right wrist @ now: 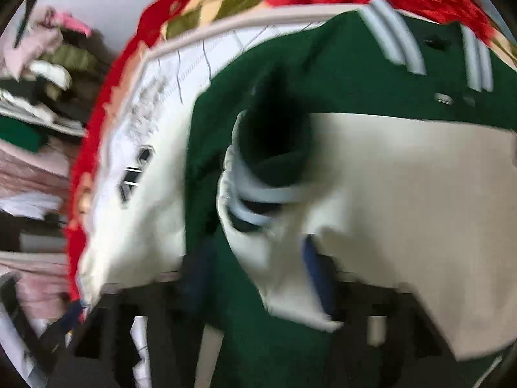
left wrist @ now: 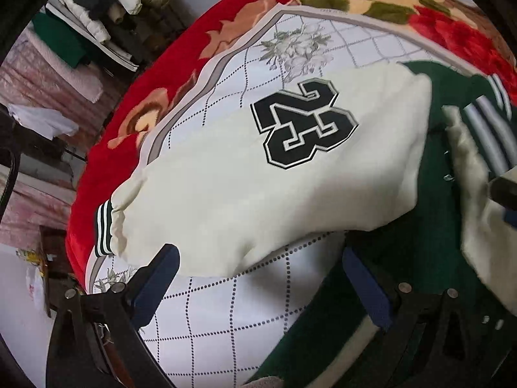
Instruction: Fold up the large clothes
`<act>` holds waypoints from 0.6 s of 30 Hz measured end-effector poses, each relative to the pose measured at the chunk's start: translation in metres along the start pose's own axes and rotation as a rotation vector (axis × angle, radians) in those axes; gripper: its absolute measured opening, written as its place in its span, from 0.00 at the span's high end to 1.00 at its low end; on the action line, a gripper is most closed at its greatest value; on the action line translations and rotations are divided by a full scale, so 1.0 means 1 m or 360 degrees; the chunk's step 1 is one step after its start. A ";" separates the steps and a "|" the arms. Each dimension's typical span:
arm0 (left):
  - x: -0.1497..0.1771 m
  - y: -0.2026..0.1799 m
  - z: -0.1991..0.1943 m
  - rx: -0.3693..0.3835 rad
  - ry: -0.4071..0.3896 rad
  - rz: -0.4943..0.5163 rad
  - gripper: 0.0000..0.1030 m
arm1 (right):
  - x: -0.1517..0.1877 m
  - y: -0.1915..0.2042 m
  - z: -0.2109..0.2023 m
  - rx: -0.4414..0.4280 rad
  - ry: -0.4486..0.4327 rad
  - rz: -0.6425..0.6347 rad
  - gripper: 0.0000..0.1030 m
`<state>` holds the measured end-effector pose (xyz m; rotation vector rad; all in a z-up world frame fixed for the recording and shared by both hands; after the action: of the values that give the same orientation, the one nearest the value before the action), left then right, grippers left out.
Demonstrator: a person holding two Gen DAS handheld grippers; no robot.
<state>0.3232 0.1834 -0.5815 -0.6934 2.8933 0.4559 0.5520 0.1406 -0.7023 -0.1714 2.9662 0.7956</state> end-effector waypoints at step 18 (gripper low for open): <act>-0.034 -0.166 -0.025 0.0080 -0.0271 0.0484 0.00 | 0.117 -0.334 -0.111 0.0518 -0.0263 0.1342 0.95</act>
<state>0.4287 0.0487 -0.5944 -0.1939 2.8414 0.4485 0.4739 -0.2124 -0.7826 1.1493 2.8862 0.3064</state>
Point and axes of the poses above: each gripper's, at about its wrist camera, not at the fingertips, and z roughly the way its jaws point, y to its left, x to its underside, the point moved 6 cm from there along z, roughly the way its jaws point, and after that the axes turned 5 degrees about y, right-handed, at the moved point
